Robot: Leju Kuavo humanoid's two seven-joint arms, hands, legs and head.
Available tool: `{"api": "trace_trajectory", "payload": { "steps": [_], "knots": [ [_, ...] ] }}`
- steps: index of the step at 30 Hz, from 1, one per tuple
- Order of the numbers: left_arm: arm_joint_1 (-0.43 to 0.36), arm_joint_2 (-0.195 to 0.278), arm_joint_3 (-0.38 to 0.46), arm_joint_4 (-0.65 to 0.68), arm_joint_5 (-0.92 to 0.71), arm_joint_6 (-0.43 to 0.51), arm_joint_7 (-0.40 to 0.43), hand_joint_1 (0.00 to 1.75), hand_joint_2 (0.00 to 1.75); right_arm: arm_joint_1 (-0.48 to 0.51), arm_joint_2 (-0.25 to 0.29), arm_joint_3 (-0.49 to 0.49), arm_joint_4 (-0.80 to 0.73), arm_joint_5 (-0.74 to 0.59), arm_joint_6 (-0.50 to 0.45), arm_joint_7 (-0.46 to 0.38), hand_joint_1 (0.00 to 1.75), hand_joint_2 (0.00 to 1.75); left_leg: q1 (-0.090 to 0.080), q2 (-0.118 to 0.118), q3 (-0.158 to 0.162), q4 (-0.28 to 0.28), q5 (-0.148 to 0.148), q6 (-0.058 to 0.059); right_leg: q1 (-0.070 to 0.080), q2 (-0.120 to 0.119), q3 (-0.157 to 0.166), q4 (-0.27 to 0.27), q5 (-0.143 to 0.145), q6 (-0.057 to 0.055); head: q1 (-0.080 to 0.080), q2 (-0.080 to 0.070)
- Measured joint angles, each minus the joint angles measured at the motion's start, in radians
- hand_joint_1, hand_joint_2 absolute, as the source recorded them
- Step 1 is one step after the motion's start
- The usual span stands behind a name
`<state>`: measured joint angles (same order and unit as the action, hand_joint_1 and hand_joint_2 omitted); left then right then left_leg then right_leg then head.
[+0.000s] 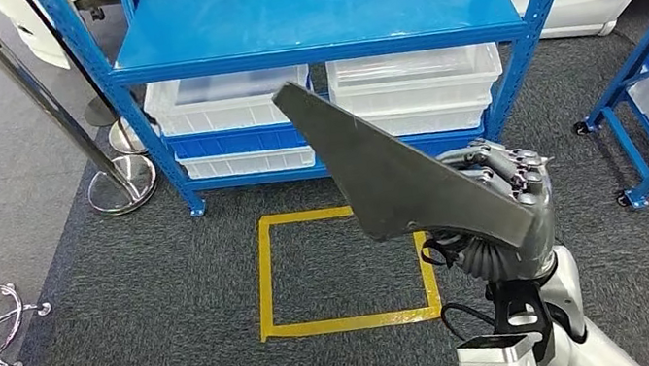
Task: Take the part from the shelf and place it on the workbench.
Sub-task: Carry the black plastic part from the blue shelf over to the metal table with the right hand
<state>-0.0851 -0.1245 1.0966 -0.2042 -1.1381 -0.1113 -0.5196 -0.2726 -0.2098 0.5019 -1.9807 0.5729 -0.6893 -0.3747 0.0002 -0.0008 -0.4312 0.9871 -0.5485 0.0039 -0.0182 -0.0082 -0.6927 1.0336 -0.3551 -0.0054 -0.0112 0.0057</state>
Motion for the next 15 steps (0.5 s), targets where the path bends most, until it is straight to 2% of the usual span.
{"api": "trace_trajectory", "payload": {
  "steps": [1,2,3,4,5,6,7,8,9,10,11,12,13,14,15],
  "knots": [
    [0.000,0.000,0.000,0.000,0.000,0.000,-0.004,0.00,0.00,0.006,0.000,-0.003,-0.004,-0.002,-0.001,-0.005,1.75,1.75,-0.003,0.000,0.003,-0.019,0.001,0.003,-0.002,-0.002,-0.001,-0.008,0.015,0.007,0.000,0.000],
    [0.000,0.000,0.000,0.000,0.000,0.001,-0.007,0.00,0.00,0.013,0.000,-0.005,-0.007,-0.005,-0.002,-0.009,1.75,1.75,-0.002,0.001,-0.005,-0.021,0.014,0.008,-0.003,-0.002,-0.002,-0.014,0.021,0.013,0.000,0.000],
    [0.002,0.000,0.000,0.000,0.000,0.000,-0.010,0.00,0.00,0.022,-0.001,-0.008,-0.010,-0.007,-0.003,-0.013,1.75,1.75,0.000,0.004,-0.015,-0.026,0.030,0.016,-0.004,-0.001,-0.007,-0.012,0.009,0.018,0.001,0.000],
    [0.003,0.000,0.000,0.000,0.000,0.000,-0.011,0.00,0.00,0.032,-0.001,-0.012,-0.013,-0.009,-0.004,-0.017,1.75,1.75,0.002,0.007,-0.027,-0.029,0.045,0.024,-0.003,0.000,-0.016,0.008,-0.024,0.022,0.001,0.000],
    [0.005,0.000,0.000,0.000,-0.001,-0.001,-0.013,0.00,0.00,0.041,-0.002,-0.014,-0.016,-0.011,-0.005,-0.020,1.75,1.75,0.004,0.011,-0.041,-0.030,0.060,0.032,-0.003,0.002,-0.029,0.047,-0.076,0.024,0.001,0.000],
    [0.006,0.000,0.000,0.000,-0.002,-0.001,-0.013,0.00,0.00,0.049,-0.002,-0.017,-0.018,-0.012,-0.005,-0.022,1.75,1.75,0.002,0.012,-0.060,-0.027,0.073,0.037,-0.004,0.003,-0.043,0.105,-0.133,0.025,0.001,0.000],
    [0.007,0.000,0.000,0.000,-0.002,-0.001,-0.014,0.00,0.00,0.055,-0.002,-0.019,-0.020,-0.012,-0.005,-0.024,1.75,1.75,0.000,0.013,-0.080,-0.021,0.085,0.039,-0.004,0.003,-0.054,0.170,-0.175,0.027,0.001,0.000],
    [0.007,0.000,0.000,0.000,-0.002,-0.001,-0.014,0.00,0.00,0.061,-0.003,-0.021,-0.021,-0.012,-0.005,-0.025,1.75,1.75,-0.001,0.013,-0.102,-0.015,0.098,0.039,-0.004,0.003,-0.059,0.228,-0.192,0.029,0.001,0.000],
    [0.007,0.000,0.000,0.000,-0.002,-0.001,-0.014,0.00,0.00,0.065,-0.003,-0.023,-0.022,-0.012,-0.005,-0.025,1.75,1.75,-0.002,0.014,-0.126,-0.007,0.110,0.039,-0.004,0.003,-0.052,0.266,-0.182,0.031,0.001,0.000],
    [0.007,0.000,0.000,0.000,-0.002,-0.001,-0.015,0.00,0.00,0.067,-0.004,-0.024,-0.022,-0.012,-0.005,-0.025,1.75,1.75,-0.002,0.014,-0.150,0.002,0.120,0.037,-0.004,0.003,-0.031,0.273,-0.155,0.031,0.001,0.000],
    [0.007,0.000,0.000,0.000,-0.003,-0.002,-0.014,0.00,0.00,0.069,-0.004,-0.024,-0.023,-0.012,-0.005,-0.025,1.75,1.75,-0.002,0.015,-0.173,0.012,0.130,0.034,-0.004,0.003,0.007,0.249,-0.127,0.030,0.001,0.000],
    [0.007,0.000,0.000,0.000,-0.003,-0.004,-0.014,0.00,0.00,0.069,-0.004,-0.025,-0.026,-0.012,-0.005,-0.026,1.75,1.75,-0.002,0.015,-0.192,0.023,0.137,0.031,-0.004,0.003,0.058,0.193,-0.124,0.027,0.001,0.000],
    [0.007,0.000,0.000,0.000,-0.004,-0.007,-0.013,0.00,0.00,0.069,-0.004,-0.027,-0.029,-0.011,-0.005,-0.026,1.75,1.75,-0.002,0.014,-0.206,0.033,0.144,0.027,-0.001,0.004,0.114,0.121,-0.140,0.022,0.001,0.000],
    [0.007,-0.001,0.000,0.000,-0.006,-0.010,-0.012,0.00,0.00,0.069,-0.004,-0.028,-0.033,-0.010,-0.006,-0.027,1.75,1.75,-0.003,0.014,-0.215,0.039,0.151,0.021,0.001,0.004,0.156,0.061,-0.163,0.018,0.001,0.000],
    [0.007,-0.001,-0.001,0.000,-0.008,-0.013,-0.011,0.00,0.00,0.069,-0.004,-0.029,-0.037,-0.009,-0.006,-0.027,1.75,1.75,-0.003,0.014,-0.220,0.042,0.159,0.016,0.005,0.004,0.182,0.019,-0.186,0.014,0.001,0.000]
  ]
}}
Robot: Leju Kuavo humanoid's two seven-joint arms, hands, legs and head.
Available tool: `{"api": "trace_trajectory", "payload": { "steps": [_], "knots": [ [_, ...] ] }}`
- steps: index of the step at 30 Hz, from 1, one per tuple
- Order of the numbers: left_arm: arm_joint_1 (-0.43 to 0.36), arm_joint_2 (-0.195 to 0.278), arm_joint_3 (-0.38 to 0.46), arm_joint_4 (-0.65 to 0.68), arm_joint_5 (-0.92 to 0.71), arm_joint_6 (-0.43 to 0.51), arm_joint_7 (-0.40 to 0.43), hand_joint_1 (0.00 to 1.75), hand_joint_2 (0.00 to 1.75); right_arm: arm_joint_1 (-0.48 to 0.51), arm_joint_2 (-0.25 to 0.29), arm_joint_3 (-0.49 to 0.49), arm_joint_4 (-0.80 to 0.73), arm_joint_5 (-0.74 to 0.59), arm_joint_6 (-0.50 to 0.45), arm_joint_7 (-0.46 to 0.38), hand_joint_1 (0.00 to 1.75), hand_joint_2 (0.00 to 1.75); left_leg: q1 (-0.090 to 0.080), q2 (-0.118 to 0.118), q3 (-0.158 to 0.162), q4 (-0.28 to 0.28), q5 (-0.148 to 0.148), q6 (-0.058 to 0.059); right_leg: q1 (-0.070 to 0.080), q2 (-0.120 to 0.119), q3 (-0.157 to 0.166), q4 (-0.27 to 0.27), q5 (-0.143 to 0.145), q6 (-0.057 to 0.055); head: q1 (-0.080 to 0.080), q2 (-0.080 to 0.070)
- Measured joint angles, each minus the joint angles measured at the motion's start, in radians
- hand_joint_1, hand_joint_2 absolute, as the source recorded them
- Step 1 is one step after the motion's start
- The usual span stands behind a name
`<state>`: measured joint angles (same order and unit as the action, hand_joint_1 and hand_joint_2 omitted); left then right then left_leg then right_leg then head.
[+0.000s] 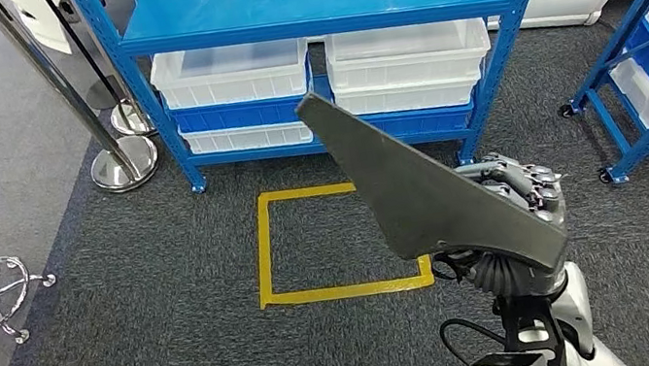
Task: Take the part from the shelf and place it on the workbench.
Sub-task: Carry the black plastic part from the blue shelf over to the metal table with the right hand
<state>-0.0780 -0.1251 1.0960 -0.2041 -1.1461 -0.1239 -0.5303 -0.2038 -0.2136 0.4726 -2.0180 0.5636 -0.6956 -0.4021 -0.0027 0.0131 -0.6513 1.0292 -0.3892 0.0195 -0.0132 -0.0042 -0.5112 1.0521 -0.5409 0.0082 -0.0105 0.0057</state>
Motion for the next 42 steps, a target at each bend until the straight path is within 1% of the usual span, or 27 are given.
{"api": "trace_trajectory", "payload": {
  "steps": [2,3,4,7,8,9,10,12,14,16,18,19,20,22,23,24,26,27,29,31,33,34,36,38,39,40,42],
  "knots": [
    [0.001,0.000,0.000,0.000,-0.005,-0.003,0.003,0.00,0.00,0.001,0.000,-0.002,-0.005,0.004,-0.001,0.002,1.75,1.75,0.001,-0.002,-0.005,-0.003,0.017,-0.012,0.001,-0.001,0.001,-0.020,0.006,-0.010,0.000,0.000],
    [0.002,0.001,0.000,0.000,-0.007,-0.004,0.004,0.00,0.00,0.001,0.000,-0.003,-0.006,0.008,-0.002,0.003,1.75,1.75,0.002,-0.003,-0.011,0.001,0.010,-0.017,-0.001,-0.003,-0.008,-0.023,0.017,-0.017,0.000,0.000],
    [0.003,0.002,-0.001,0.000,-0.009,-0.004,0.006,0.00,0.00,0.001,0.000,-0.003,-0.007,0.013,-0.002,0.005,1.75,1.75,0.003,-0.005,-0.019,0.019,-0.017,-0.022,-0.003,-0.005,-0.019,-0.026,0.031,-0.025,0.000,0.000],
    [0.003,0.003,-0.003,0.000,-0.018,-0.004,0.012,0.00,0.00,0.003,-0.001,-0.003,-0.012,0.026,-0.001,0.015,1.75,1.75,0.011,-0.008,-0.056,0.173,-0.170,-0.036,-0.006,-0.008,-0.068,-0.027,0.074,-0.038,0.000,0.000],
    [0.002,0.003,-0.005,0.000,-0.021,-0.004,0.013,0.00,0.00,0.004,-0.001,-0.003,-0.013,0.031,-0.001,0.020,1.75,1.75,0.014,-0.008,-0.061,0.231,-0.197,-0.040,-0.006,-0.008,-0.086,-0.026,0.088,-0.037,0.000,0.000],
    [0.001,0.003,-0.006,0.000,-0.023,-0.003,0.013,0.00,0.00,0.006,-0.001,-0.003,-0.015,0.037,-0.001,0.025,1.75,1.75,0.015,-0.008,-0.056,0.269,-0.195,-0.043,-0.006,-0.008,-0.104,-0.025,0.102,-0.035,0.000,0.000],
    [0.000,0.003,-0.008,0.000,-0.025,-0.003,0.012,0.00,0.00,0.008,-0.001,-0.004,-0.018,0.043,-0.001,0.030,1.75,1.75,0.016,-0.008,-0.037,0.277,-0.171,-0.044,-0.006,-0.008,-0.123,-0.023,0.116,-0.033,0.000,0.000],
    [-0.002,0.005,-0.010,0.000,-0.027,-0.002,0.010,0.00,0.00,0.013,-0.002,-0.004,-0.025,0.052,-0.001,0.038,1.75,1.75,0.017,-0.009,0.053,0.196,-0.117,-0.042,-0.007,-0.008,-0.157,-0.019,0.142,-0.026,0.000,0.000],
    [-0.006,0.008,-0.014,0.000,-0.029,-0.002,0.007,0.00,0.00,0.017,-0.002,-0.007,-0.035,0.055,-0.001,0.047,1.75,1.75,0.013,-0.012,0.173,0.034,-0.133,-0.033,-0.006,-0.008,-0.174,-0.017,0.165,-0.016,0.000,0.000],
    [-0.010,0.009,-0.016,0.000,-0.029,-0.003,0.002,0.00,0.00,0.018,-0.004,-0.010,-0.044,0.053,0.003,0.058,1.75,1.75,0.007,-0.014,0.227,-0.058,-0.161,-0.024,-0.006,-0.011,-0.177,-0.026,0.189,-0.004,0.000,0.000],
    [-0.009,0.009,-0.017,0.000,-0.029,-0.006,-0.001,0.00,0.00,0.020,-0.010,-0.013,-0.047,0.047,0.011,0.069,1.75,1.75,0.007,-0.011,0.213,-0.068,-0.140,-0.009,-0.008,-0.010,-0.180,-0.035,0.201,0.008,0.000,0.000],
    [-0.009,0.009,-0.017,0.000,-0.029,-0.007,-0.002,0.00,0.00,0.022,-0.013,-0.016,-0.048,0.045,0.014,0.074,1.75,1.75,0.008,-0.008,0.202,-0.071,-0.126,0.002,-0.009,-0.007,-0.187,-0.025,0.178,0.013,0.000,0.000],
    [-0.008,0.009,-0.017,0.000,-0.029,-0.007,-0.002,0.00,0.00,0.025,-0.016,-0.018,-0.050,0.044,0.016,0.076,1.75,1.75,0.009,-0.005,0.187,-0.074,-0.110,0.011,-0.009,-0.005,-0.197,0.004,0.134,0.016,0.000,0.000],
    [-0.008,0.010,-0.018,0.000,-0.029,-0.008,-0.003,0.00,0.00,0.027,-0.022,-0.021,-0.051,0.041,0.018,0.080,1.75,1.75,0.007,-0.001,0.153,-0.071,-0.082,0.024,-0.009,-0.002,-0.219,0.114,0.016,0.019,0.000,0.000],
    [-0.008,0.010,-0.018,0.000,-0.029,-0.008,-0.003,0.00,0.00,0.028,-0.025,-0.022,-0.051,0.040,0.022,0.082,1.75,1.75,0.005,0.000,0.133,-0.068,-0.068,0.025,-0.009,-0.002,-0.226,0.177,-0.018,0.021,0.000,0.000],
    [-0.009,0.010,-0.018,0.000,-0.029,-0.009,-0.002,0.00,0.00,0.029,-0.027,-0.023,-0.051,0.040,0.026,0.084,1.75,1.75,0.004,0.000,0.112,-0.064,-0.055,0.025,-0.009,-0.002,-0.225,0.227,-0.023,0.023,0.000,0.000],
    [-0.009,0.010,-0.019,0.000,-0.030,-0.013,-0.002,0.00,0.00,0.033,-0.031,-0.024,-0.052,0.048,0.031,0.086,1.75,1.75,0.002,0.001,0.067,-0.051,-0.030,0.021,-0.009,-0.002,-0.184,0.248,0.029,0.022,0.000,0.000],
    [-0.009,0.010,-0.019,0.000,-0.030,-0.015,-0.002,0.00,0.00,0.035,-0.033,-0.024,-0.053,0.055,0.030,0.086,1.75,1.75,0.002,0.001,0.047,-0.041,-0.021,0.018,-0.009,-0.001,-0.139,0.210,0.053,0.020,0.000,0.000],
    [-0.008,0.009,-0.020,0.000,-0.033,-0.020,-0.002,0.00,0.00,0.036,-0.034,-0.024,-0.060,0.066,0.027,0.086,1.75,1.75,0.000,0.000,0.015,-0.022,-0.006,0.010,-0.005,-0.001,-0.024,0.068,0.033,0.012,0.000,0.000],
    [-0.009,0.008,-0.021,0.000,-0.036,-0.023,-0.005,0.00,0.00,0.036,-0.035,-0.024,-0.069,0.072,0.023,0.087,1.75,1.75,-0.001,-0.001,-0.001,-0.013,0.008,-0.001,0.001,-0.001,0.038,-0.036,-0.014,0.005,0.000,0.000],
    [-0.009,0.008,-0.022,0.000,-0.038,-0.024,-0.012,0.00,0.00,0.038,-0.036,-0.025,-0.073,0.076,0.021,0.089,1.75,1.75,0.001,-0.001,-0.010,-0.012,0.018,-0.014,-0.001,-0.002,0.033,-0.054,-0.014,-0.006,0.000,0.000],
    [-0.009,0.009,-0.022,0.000,-0.039,-0.024,-0.015,0.00,0.00,0.040,-0.037,-0.026,-0.075,0.079,0.021,0.090,1.75,1.75,0.002,-0.002,-0.015,-0.003,0.005,-0.021,-0.003,-0.003,0.026,-0.055,-0.005,-0.014,0.000,0.000],
    [-0.007,0.009,-0.022,0.000,-0.040,-0.023,-0.019,0.00,0.00,0.042,-0.039,-0.026,-0.077,0.083,0.021,0.091,1.75,1.75,0.007,-0.005,-0.038,0.069,-0.075,-0.035,-0.007,-0.005,0.009,-0.056,0.015,-0.026,0.000,0.000],
    [-0.007,0.009,-0.022,0.000,-0.040,-0.023,-0.021,0.00,0.00,0.047,-0.041,-0.027,-0.078,0.085,0.020,0.091,1.75,1.75,0.012,-0.006,-0.071,0.196,-0.162,-0.046,-0.006,-0.005,-0.013,-0.055,0.034,-0.029,-0.001,0.000],
    [-0.007,0.009,-0.022,0.000,-0.041,-0.023,-0.023,0.00,0.00,0.049,-0.041,-0.027,-0.079,0.085,0.020,0.091,1.75,1.75,0.013,-0.006,-0.079,0.247,-0.173,-0.050,-0.006,-0.005,-0.025,-0.054,0.043,-0.028,-0.001,0.000],
    [-0.007,0.009,-0.022,0.000,-0.041,-0.022,-0.024,0.00,0.00,0.052,-0.042,-0.027,-0.079,0.085,0.020,0.091,1.75,1.75,0.014,-0.006,-0.072,0.270,-0.163,-0.052,-0.006,-0.005,-0.036,-0.052,0.051,-0.026,-0.001,0.000],
    [-0.008,0.009,-0.022,0.000,-0.040,-0.021,-0.025,0.00,0.00,0.056,-0.043,-0.027,-0.081,0.087,0.020,0.091,1.75,1.75,0.015,-0.006,-0.002,0.201,-0.113,-0.049,-0.007,-0.005,-0.055,-0.047,0.063,-0.021,-0.001,0.000]
  ]
}}
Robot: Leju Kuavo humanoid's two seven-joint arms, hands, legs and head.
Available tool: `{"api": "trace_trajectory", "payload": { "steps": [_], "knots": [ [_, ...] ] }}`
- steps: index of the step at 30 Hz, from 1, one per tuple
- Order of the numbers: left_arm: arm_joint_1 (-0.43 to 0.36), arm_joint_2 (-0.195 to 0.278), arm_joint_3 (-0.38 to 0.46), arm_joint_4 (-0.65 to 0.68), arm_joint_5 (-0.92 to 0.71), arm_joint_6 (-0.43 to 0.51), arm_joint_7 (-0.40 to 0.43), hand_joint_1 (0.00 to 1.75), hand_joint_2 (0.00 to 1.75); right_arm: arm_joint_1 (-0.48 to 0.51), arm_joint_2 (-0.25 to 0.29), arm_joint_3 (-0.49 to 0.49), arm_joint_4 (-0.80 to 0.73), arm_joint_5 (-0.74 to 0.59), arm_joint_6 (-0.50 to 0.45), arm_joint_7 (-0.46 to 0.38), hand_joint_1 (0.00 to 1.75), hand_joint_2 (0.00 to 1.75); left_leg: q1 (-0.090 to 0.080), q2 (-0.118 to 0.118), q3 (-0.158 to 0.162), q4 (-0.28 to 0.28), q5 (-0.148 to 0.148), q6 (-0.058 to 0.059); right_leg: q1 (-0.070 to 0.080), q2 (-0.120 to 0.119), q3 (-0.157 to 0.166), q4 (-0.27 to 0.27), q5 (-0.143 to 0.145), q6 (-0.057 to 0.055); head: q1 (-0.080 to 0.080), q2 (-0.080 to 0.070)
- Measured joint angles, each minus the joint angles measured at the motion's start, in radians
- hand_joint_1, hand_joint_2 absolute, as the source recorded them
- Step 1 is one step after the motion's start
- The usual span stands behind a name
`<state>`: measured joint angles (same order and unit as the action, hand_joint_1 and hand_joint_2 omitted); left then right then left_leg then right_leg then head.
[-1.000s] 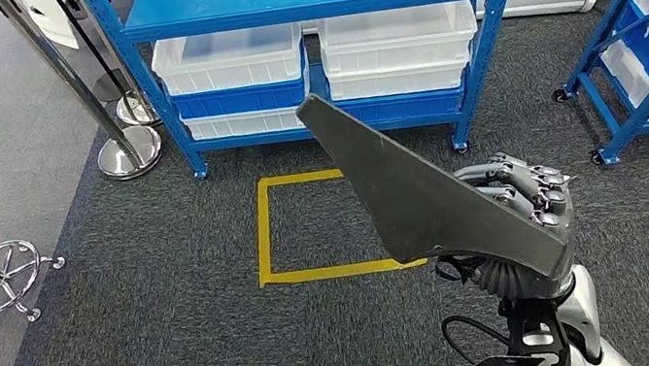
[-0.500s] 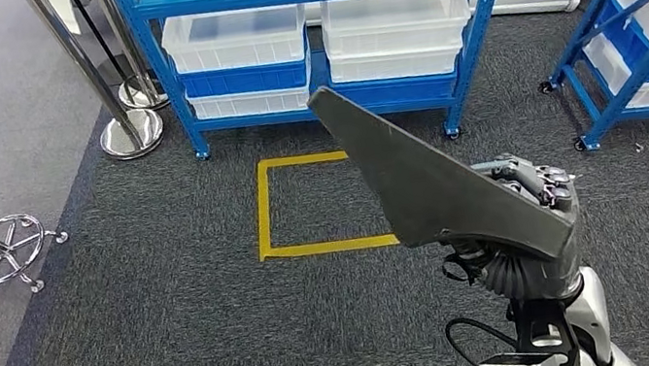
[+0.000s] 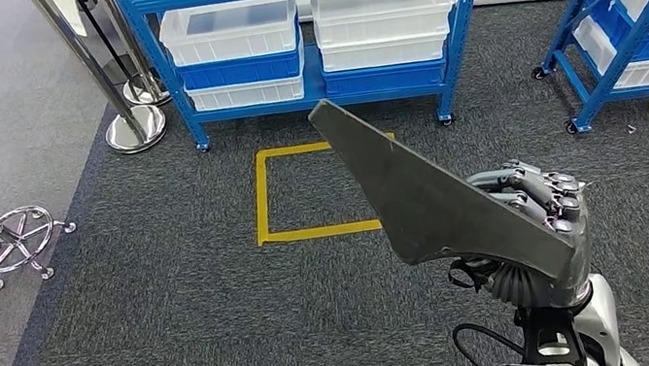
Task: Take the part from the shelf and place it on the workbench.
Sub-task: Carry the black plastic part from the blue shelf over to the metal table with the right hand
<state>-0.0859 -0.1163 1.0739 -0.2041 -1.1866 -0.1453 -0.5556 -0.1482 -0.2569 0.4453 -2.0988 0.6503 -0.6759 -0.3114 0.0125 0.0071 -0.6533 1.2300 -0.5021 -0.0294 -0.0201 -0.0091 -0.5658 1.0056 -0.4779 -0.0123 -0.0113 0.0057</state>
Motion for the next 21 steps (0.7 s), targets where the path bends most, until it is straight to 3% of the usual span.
{"api": "trace_trajectory", "payload": {
  "steps": [2,4,7,9,11,12,13,14,16,18,21],
  "knots": [
    [-0.002,0.001,0.000,0.000,0.000,0.001,-0.002,0.00,0.00,0.001,-0.002,-0.002,-0.006,0.001,0.000,0.000,1.75,1.75,-0.003,-0.001,0.103,-0.147,0.015,0.010,0.001,0.000,-0.011,0.005,0.008,0.008,0.000,0.000],
    [-0.004,0.002,0.000,0.000,0.000,0.002,-0.004,0.00,0.00,0.001,-0.005,-0.003,-0.012,0.002,0.000,-0.001,1.75,1.75,-0.007,-0.002,0.151,-0.229,0.001,0.022,0.003,-0.002,-0.018,0.008,0.017,0.020,0.000,0.000],
    [-0.004,0.001,0.000,0.000,0.001,0.001,-0.008,0.00,0.00,0.001,-0.009,-0.004,-0.017,0.005,0.002,-0.001,1.75,1.75,-0.005,0.000,0.147,-0.246,0.010,0.047,0.003,-0.002,-0.027,0.019,0.015,0.038,0.001,0.000],
    [-0.003,0.001,0.000,0.000,0.001,0.001,-0.008,0.00,0.00,0.001,-0.013,-0.005,-0.020,0.009,0.003,-0.001,1.75,1.75,-0.002,0.003,0.140,-0.254,0.023,0.067,0.003,0.002,-0.058,0.088,-0.037,0.042,0.001,0.000],
    [-0.003,0.001,0.000,0.000,0.000,0.000,-0.009,0.00,0.00,0.003,-0.017,-0.006,-0.021,0.016,0.006,-0.002,1.75,1.75,-0.006,0.004,0.126,-0.251,0.031,0.076,0.002,0.004,-0.112,0.215,-0.109,0.046,0.001,0.000],
    [-0.003,0.001,0.000,0.000,0.000,0.000,-0.009,0.00,0.00,0.004,-0.019,-0.007,-0.022,0.020,0.008,-0.002,1.75,1.75,-0.008,0.004,0.119,-0.249,0.034,0.078,0.002,0.004,-0.131,0.264,-0.128,0.048,0.001,0.000],
    [-0.002,0.001,0.000,0.000,-0.002,0.001,-0.008,0.00,0.00,0.006,-0.020,-0.007,-0.022,0.025,0.009,-0.003,1.75,1.75,-0.010,0.004,0.113,-0.245,0.036,0.078,0.002,0.004,-0.134,0.281,-0.128,0.048,0.001,0.000],
    [-0.002,0.001,0.000,0.000,-0.003,0.002,-0.008,0.00,0.00,0.007,-0.022,-0.007,-0.023,0.032,0.010,-0.004,1.75,1.75,-0.010,0.003,0.109,-0.241,0.037,0.078,0.001,0.004,-0.117,0.260,-0.109,0.048,0.001,0.000],
    [-0.002,0.001,0.000,0.000,-0.007,0.004,-0.008,0.00,0.00,0.008,-0.025,-0.007,-0.027,0.050,0.009,-0.007,1.75,1.75,-0.011,0.002,0.103,-0.230,0.036,0.075,0.002,0.005,-0.042,0.137,-0.053,0.041,0.001,0.000],
    [-0.002,0.000,-0.001,0.000,-0.008,0.006,-0.007,0.00,0.00,0.009,-0.028,-0.009,-0.033,0.064,0.008,-0.010,1.75,1.75,-0.015,0.000,0.095,-0.217,0.034,0.067,0.006,0.007,0.009,0.039,-0.026,0.033,0.000,0.000],
    [-0.002,0.000,-0.001,0.000,-0.009,0.009,-0.007,0.00,0.00,0.011,-0.031,-0.010,-0.037,0.071,0.007,-0.013,1.75,1.75,-0.018,0.000,0.087,-0.214,0.037,0.052,0.008,0.008,0.010,0.020,-0.020,0.020,0.001,0.000]
  ]
}}
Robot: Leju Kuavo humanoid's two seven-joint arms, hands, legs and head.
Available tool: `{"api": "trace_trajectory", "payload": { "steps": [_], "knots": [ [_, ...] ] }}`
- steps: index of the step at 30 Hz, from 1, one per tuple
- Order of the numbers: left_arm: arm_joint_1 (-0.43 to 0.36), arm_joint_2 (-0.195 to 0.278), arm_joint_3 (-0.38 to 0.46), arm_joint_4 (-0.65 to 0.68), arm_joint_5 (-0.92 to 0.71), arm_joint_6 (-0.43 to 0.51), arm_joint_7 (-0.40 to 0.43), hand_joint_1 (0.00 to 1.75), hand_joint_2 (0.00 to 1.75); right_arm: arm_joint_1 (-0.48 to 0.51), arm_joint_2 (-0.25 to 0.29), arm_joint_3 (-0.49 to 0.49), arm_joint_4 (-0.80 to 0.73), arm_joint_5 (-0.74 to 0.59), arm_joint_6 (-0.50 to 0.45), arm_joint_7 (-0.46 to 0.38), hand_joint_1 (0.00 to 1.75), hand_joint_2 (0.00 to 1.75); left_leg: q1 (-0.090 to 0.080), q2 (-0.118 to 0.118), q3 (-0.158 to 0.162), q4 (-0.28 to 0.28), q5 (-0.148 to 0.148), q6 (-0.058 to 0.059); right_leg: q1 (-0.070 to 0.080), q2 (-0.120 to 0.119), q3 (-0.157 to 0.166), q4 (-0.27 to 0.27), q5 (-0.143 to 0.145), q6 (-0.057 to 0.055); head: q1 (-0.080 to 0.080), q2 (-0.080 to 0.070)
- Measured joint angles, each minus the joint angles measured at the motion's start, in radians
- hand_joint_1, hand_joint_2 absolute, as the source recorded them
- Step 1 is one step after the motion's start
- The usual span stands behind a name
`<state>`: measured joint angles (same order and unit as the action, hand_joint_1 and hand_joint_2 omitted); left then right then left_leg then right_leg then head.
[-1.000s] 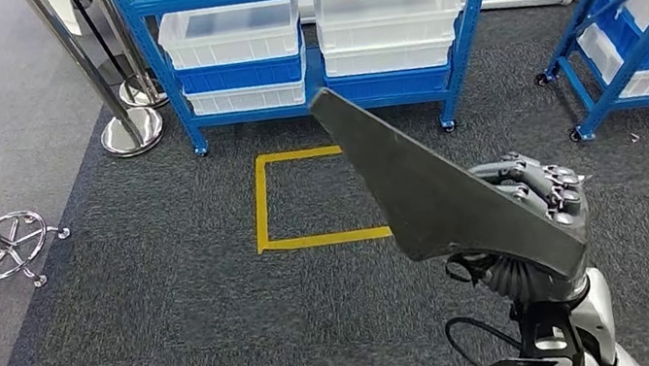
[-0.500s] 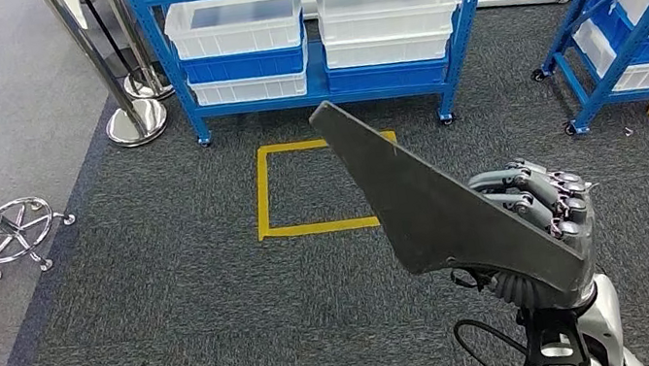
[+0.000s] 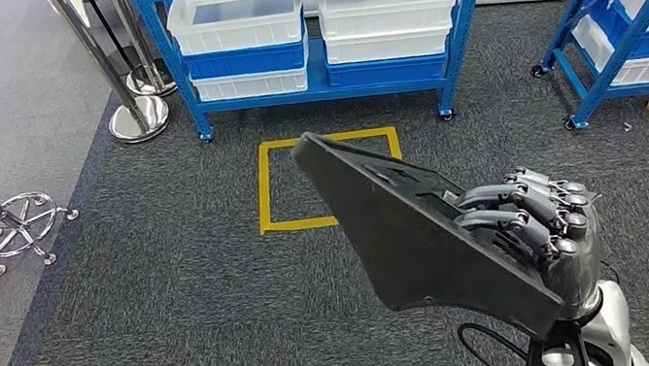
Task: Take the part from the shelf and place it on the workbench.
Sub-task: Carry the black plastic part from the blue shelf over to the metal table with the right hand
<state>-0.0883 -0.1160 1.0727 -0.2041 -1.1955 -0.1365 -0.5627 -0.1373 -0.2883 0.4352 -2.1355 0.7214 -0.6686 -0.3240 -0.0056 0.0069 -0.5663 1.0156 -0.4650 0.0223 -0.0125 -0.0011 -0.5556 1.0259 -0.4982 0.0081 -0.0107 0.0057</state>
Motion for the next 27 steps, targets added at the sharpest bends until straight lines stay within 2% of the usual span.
{"api": "trace_trajectory", "payload": {
  "steps": [2,3,5,6,7,8,10,12,13,14,16,17,18,20,21,22,23,24,25,27],
  "knots": [
    [0.000,0.001,0.000,0.000,0.000,0.002,0.000,0.00,0.00,0.000,0.000,0.000,-0.002,0.001,0.000,0.000,1.75,1.75,0.001,-0.002,-0.012,0.025,-0.021,-0.011,-0.007,-0.002,-0.002,-0.007,0.008,-0.013,0.000,0.000],
    [0.000,0.001,0.000,0.000,0.000,0.002,0.000,0.00,0.00,0.000,0.000,-0.001,-0.003,0.001,0.000,-0.001,1.75,1.75,0.002,-0.002,-0.030,0.065,-0.049,-0.017,-0.010,-0.004,-0.003,-0.011,0.012,-0.018,-0.001,0.000],
    [0.001,0.001,0.000,0.000,0.000,0.003,0.000,0.00,0.00,0.001,0.000,-0.001,-0.004,0.001,0.000,-0.001,1.75,1.75,0.009,-0.003,-0.085,0.193,-0.116,-0.026,-0.009,-0.010,-0.009,-0.010,0.015,-0.024,-0.001,0.000],
    [0.003,0.001,0.000,0.000,0.000,0.003,0.001,0.00,0.00,0.002,0.000,-0.001,-0.004,0.002,-0.001,-0.001,1.75,1.75,0.012,-0.003,-0.108,0.250,-0.136,-0.030,-0.009,-0.014,-0.012,-0.008,0.016,-0.025,-0.001,0.000],
    [0.004,0.001,0.000,0.000,0.000,0.004,0.002,0.00,0.00,0.003,0.000,-0.001,-0.004,0.006,-0.002,-0.001,1.75,1.75,0.015,-0.003,-0.118,0.276,-0.138,-0.033,-0.009,-0.018,-0.014,-0.006,0.016,-0.024,-0.001,0.000],
    [0.004,0.001,0.000,0.000,0.000,0.006,0.004,0.00,0.00,0.004,0.000,-0.001,-0.005,0.010,-0.004,-0.001,1.75,1.75,0.017,-0.001,-0.109,0.262,-0.120,-0.034,-0.009,-0.022,-0.016,-0.003,0.016,-0.024,-0.001,0.000],
    [0.004,0.002,0.000,0.000,-0.001,0.009,0.008,0.00,0.00,0.006,0.000,-0.001,-0.008,0.020,-0.010,-0.003,1.75,1.75,0.018,0.015,-0.047,0.140,-0.057,-0.032,-0.010,-0.033,-0.016,0.002,0.013,-0.020,-0.001,0.000],
    [0.000,0.003,0.000,0.000,-0.003,0.011,0.010,0.00,0.00,0.008,0.000,-0.001,-0.011,0.025,-0.015,-0.003,1.75,1.75,0.012,0.043,0.004,0.030,-0.022,-0.024,-0.006,-0.045,-0.016,0.006,0.012,-0.010,-0.001,0.000],
    [-0.002,0.002,0.000,0.000,-0.005,0.012,0.012,0.00,0.00,0.009,0.000,-0.002,-0.013,0.027,-0.017,-0.004,1.75,1.75,0.009,0.049,0.012,0.008,-0.019,-0.019,-0.003,-0.052,-0.017,0.006,0.013,-0.005,-0.001,0.000],
    [-0.003,0.002,-0.001,0.000,-0.008,0.013,0.014,0.00,0.00,0.011,0.000,-0.002,-0.014,0.030,-0.018,-0.004,1.75,1.75,0.006,0.044,0.010,0.004,-0.018,-0.014,-0.001,-0.060,-0.017,0.004,0.014,0.001,-0.001,0.000],
    [-0.002,0.002,-0.002,0.000,-0.014,0.015,0.020,0.00,0.00,0.017,0.000,-0.006,-0.018,0.037,-0.020,-0.004,1.75,1.75,0.008,0.025,0.008,-0.003,-0.008,-0.001,-0.002,-0.068,-0.015,0.003,0.013,0.013,-0.001,0.000],
    [-0.001,0.002,-0.004,0.000,-0.018,0.017,0.023,0.00,0.00,0.021,0.000,-0.009,-0.020,0.041,-0.020,-0.004,1.75,1.75,0.010,0.016,0.008,-0.009,-0.002,0.006,-0.004,-0.060,-0.019,0.014,0.001,0.018,0.000,0.000],
    [-0.001,0.002,-0.006,0.000,-0.021,0.020,0.027,0.00,0.00,0.026,0.000,-0.012,-0.022,0.046,-0.021,-0.005,1.75,1.75,0.013,0.009,0.008,-0.015,0.004,0.013,-0.005,-0.045,-0.032,0.044,-0.023,0.022,0.000,0.000],
    [-0.003,0.002,-0.010,0.000,-0.027,0.027,0.034,0.00,0.00,0.042,0.000,-0.020,-0.025,0.053,-0.022,-0.008,1.75,1.75,0.012,-0.008,0.003,-0.018,0.011,0.022,-0.007,-0.016,-0.085,0.159,-0.091,0.024,0.000,0.000],
    [-0.003,0.002,-0.011,0.000,-0.029,0.030,0.037,0.00,0.00,0.051,0.000,-0.024,-0.026,0.055,-0.022,-0.010,1.75,1.75,0.011,-0.018,0.000,-0.018,0.013,0.024,-0.007,-0.010,-0.113,0.220,-0.117,0.025,0.000,0.000],
    [-0.003,0.002,-0.013,0.000,-0.030,0.032,0.039,0.00,0.00,0.061,0.000,-0.027,-0.026,0.056,-0.022,-0.011,1.75,1.75,0.010,-0.028,-0.003,-0.017,0.014,0.025,-0.007,-0.008,-0.130,0.258,-0.126,0.025,0.000,0.000],
    [-0.002,0.002,-0.014,0.000,-0.031,0.033,0.040,0.00,0.00,0.068,0.000,-0.030,-0.027,0.056,-0.022,-0.014,1.75,1.75,0.009,-0.039,-0.005,-0.015,0.015,0.025,-0.007,-0.006,-0.130,0.260,-0.115,0.025,0.000,0.000],
    [-0.002,0.002,-0.015,0.000,-0.032,0.036,0.041,0.00,0.00,0.075,0.000,-0.032,-0.027,0.056,-0.023,-0.017,1.75,1.75,0.008,-0.051,-0.006,-0.011,0.015,0.025,-0.007,-0.002,-0.109,0.224,-0.086,0.023,0.000,0.000],
    [-0.001,0.002,-0.016,0.000,-0.032,0.039,0.042,0.00,0.00,0.079,0.000,-0.035,-0.028,0.056,-0.023,-0.020,1.75,1.75,0.008,-0.062,-0.006,-0.007,0.014,0.023,-0.008,0.009,-0.076,0.161,-0.050,0.020,0.000,0.000],
    [-0.003,0.002,-0.018,0.000,-0.032,0.044,0.042,0.00,0.00,0.084,0.000,-0.039,-0.029,0.056,-0.023,-0.028,1.75,1.75,0.006,-0.084,-0.014,0.003,0.012,0.016,-0.009,0.048,-0.017,0.045,-0.008,0.012,0.000,0.000]
  ]
}}
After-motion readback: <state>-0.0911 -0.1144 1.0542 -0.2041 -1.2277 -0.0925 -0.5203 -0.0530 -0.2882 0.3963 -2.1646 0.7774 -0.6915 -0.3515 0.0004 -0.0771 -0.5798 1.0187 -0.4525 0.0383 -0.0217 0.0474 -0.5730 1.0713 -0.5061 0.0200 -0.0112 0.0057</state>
